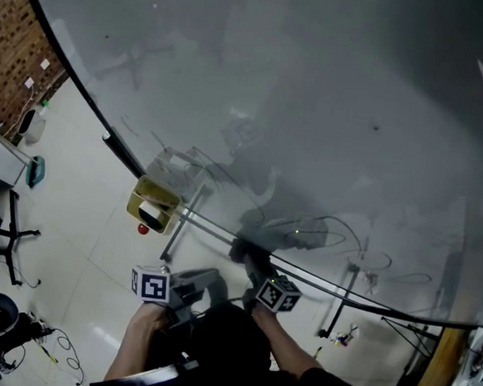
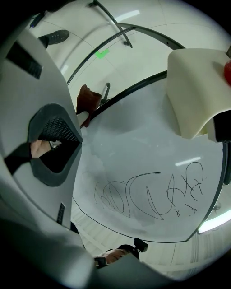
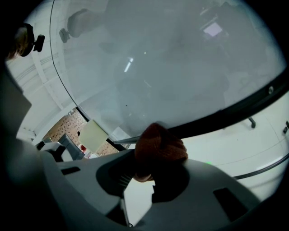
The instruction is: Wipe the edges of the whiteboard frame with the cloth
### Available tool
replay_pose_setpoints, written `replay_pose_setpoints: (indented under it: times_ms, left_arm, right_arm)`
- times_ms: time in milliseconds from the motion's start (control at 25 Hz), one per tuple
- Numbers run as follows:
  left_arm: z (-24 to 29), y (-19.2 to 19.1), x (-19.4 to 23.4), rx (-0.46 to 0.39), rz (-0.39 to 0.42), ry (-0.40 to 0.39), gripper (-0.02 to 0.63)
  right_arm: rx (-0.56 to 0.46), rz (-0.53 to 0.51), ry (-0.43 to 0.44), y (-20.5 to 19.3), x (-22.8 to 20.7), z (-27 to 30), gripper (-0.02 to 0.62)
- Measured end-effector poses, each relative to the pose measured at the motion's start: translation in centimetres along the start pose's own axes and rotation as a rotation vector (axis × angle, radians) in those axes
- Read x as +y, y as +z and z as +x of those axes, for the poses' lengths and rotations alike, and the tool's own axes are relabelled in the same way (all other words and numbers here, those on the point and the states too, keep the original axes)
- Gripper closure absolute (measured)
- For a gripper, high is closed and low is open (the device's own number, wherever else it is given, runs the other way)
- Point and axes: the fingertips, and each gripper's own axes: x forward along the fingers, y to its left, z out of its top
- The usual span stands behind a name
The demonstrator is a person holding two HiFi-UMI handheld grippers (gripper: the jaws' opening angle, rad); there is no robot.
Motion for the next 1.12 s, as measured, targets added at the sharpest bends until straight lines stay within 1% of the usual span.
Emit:
replay_pose_setpoints:
  times_ms: [40,120,160,320,440,600,720,880,1000,1120]
  left_arm:
    - [-0.3,0.5,0.0,0.006,0.011,-0.006,0.609]
    - [-1.0,0.9,0.6,0.015,-0.005,-0.023,0.609]
    - [-1.4,1.1,0.8,0.022,-0.013,-0.032,0.609]
    - [-3.8,2.2,1.1,0.070,0.022,-0.076,0.609]
    - [-6.6,3.4,1.9,0.117,0.019,-0.097,0.609]
    - [-10.8,6.1,2.3,0.160,0.031,-0.125,0.609]
    - [-13.1,7.3,2.2,0.187,0.040,-0.155,0.609]
    - [-15.6,7.9,2.2,0.234,0.048,-0.188,0.610]
    - [-17.2,7.8,2.3,0.266,0.049,-0.209,0.609]
    - [-18.2,7.6,2.6,0.283,0.030,-0.229,0.609]
  right_arm:
    - [-0.005,-0.004,0.004,0.1,0.4,0.3,0.500]
    - [-0.019,-0.020,0.012,0.3,1.2,1.0,0.500]
    - [-0.022,-0.023,0.002,0.2,1.4,1.4,0.500]
    - [-0.036,-0.045,-0.074,-0.4,1.9,3.1,0.500]
    - [-0.053,-0.046,-0.137,-0.9,2.6,4.7,0.500]
    - [-0.085,-0.076,-0.209,-1.1,4.4,6.7,0.500]
    - [-0.119,-0.061,-0.261,-1.5,4.7,7.4,0.500]
    - [-0.151,-0.057,-0.289,-1.6,5.2,8.5,0.500]
    - [-0.157,-0.057,-0.286,-1.7,5.9,9.9,0.500]
    - [-0.174,-0.042,-0.289,-1.9,6.8,11.0,0.500]
